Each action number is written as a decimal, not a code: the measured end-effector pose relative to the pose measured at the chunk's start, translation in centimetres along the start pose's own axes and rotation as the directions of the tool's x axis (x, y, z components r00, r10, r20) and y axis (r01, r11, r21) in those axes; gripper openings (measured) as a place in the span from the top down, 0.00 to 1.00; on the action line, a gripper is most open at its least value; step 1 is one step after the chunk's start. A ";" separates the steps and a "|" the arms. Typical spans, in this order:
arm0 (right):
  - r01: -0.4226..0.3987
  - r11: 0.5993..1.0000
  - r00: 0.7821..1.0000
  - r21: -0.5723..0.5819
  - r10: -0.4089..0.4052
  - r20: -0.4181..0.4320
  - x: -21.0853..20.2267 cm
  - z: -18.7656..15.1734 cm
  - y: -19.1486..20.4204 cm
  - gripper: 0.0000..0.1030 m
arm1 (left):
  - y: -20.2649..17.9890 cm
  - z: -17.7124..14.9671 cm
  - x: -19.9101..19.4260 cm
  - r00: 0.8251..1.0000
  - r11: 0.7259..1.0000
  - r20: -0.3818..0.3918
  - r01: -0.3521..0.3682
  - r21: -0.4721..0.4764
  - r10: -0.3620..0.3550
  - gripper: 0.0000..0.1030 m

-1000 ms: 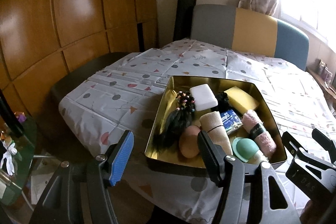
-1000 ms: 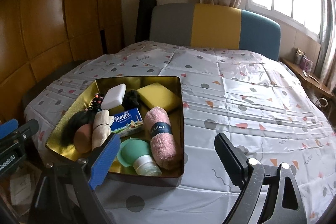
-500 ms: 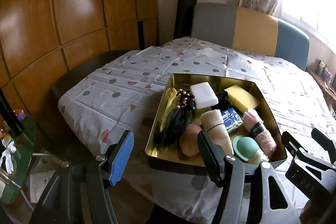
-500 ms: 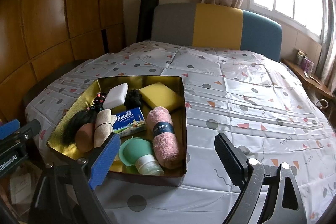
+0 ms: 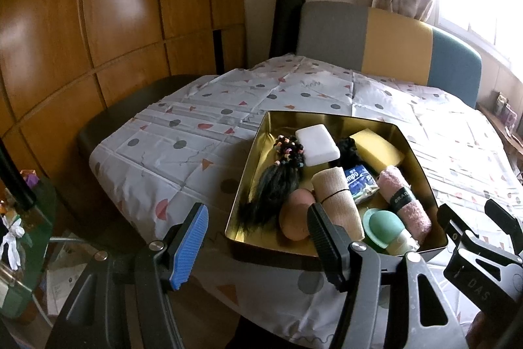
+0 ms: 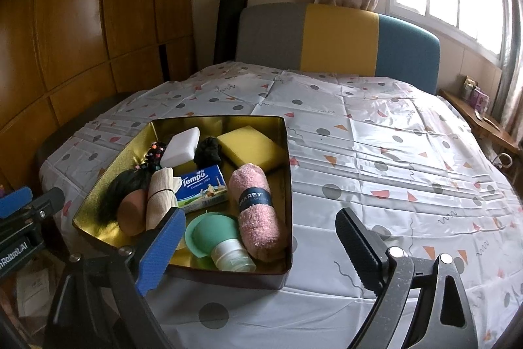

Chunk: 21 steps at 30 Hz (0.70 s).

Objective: Organize soft objects

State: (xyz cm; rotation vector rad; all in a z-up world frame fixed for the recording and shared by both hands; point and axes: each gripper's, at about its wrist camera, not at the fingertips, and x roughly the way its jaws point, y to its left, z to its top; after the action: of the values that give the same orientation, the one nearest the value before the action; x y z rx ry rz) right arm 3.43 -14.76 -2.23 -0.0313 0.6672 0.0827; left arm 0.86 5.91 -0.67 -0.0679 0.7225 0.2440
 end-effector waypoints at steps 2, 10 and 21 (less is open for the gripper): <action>-0.001 1.000 1.000 0.001 0.001 -0.001 0.0 0.0 0.0 0.09 | 0.0 0.0 0.1 1.000 1.000 -0.002 -0.001 0.000 0.001 0.38; 0.000 1.000 1.000 0.001 0.000 0.002 0.1 -0.1 0.1 0.09 | 0.1 0.1 0.2 1.000 1.000 -0.008 0.000 -0.001 0.000 0.38; -0.002 1.000 1.000 0.003 0.002 0.004 0.0 0.0 0.1 0.09 | 0.1 0.1 0.1 1.000 1.000 -0.012 0.002 -0.002 -0.002 0.38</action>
State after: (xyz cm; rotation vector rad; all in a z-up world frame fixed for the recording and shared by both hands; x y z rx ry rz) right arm 3.42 -14.71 -2.20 -0.0274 0.6630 0.0841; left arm 0.97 6.00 -0.70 -0.0720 0.7342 0.2420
